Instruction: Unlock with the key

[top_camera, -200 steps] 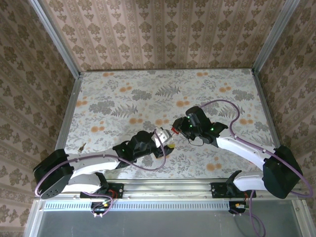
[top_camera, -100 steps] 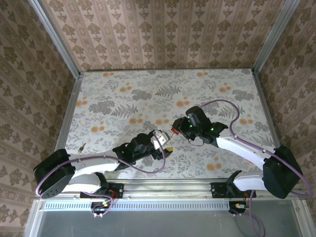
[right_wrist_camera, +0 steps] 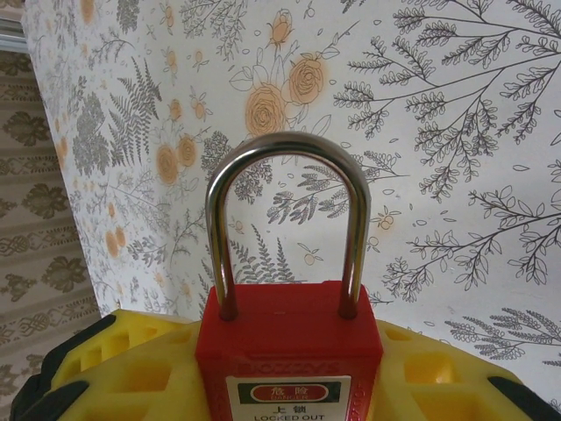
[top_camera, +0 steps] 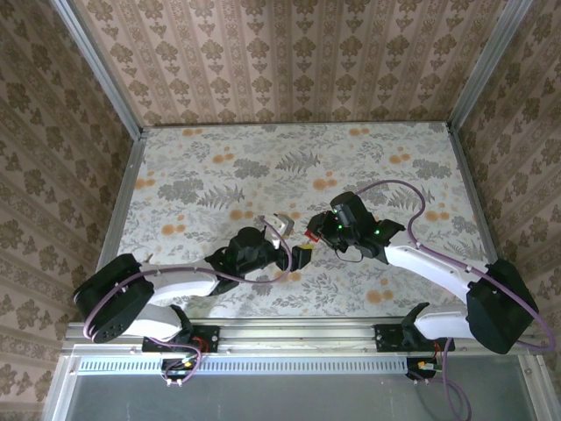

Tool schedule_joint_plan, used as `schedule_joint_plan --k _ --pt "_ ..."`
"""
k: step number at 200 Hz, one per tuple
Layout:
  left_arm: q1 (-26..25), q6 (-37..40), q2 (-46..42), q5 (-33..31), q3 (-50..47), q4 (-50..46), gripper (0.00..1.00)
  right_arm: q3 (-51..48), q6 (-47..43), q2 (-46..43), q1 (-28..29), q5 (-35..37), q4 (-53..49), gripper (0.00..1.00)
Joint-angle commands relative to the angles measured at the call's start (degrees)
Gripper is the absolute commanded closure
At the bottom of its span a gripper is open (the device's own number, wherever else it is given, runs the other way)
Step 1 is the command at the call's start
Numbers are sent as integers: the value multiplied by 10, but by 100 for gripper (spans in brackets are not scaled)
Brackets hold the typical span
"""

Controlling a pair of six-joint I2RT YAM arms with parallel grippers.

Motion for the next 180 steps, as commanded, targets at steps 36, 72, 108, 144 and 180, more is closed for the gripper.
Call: schedule_joint_plan --k 36,72,108,144,180 --pt "-70 194 -34 -132 -11 -4 6 19 -14 -7 -5 -11 -27 100" --pt "-97 347 1 -182 0 18 4 20 -11 -2 -5 -16 -20 100" --pt "-104 456 64 -198 -17 141 2 21 -8 1 -5 -19 -16 100" --pt "-104 462 112 -196 -14 213 2 24 -10 -2 -4 -17 -20 100" --pt "-103 444 156 -209 -4 267 8 22 -8 -3 -4 -19 -15 100"
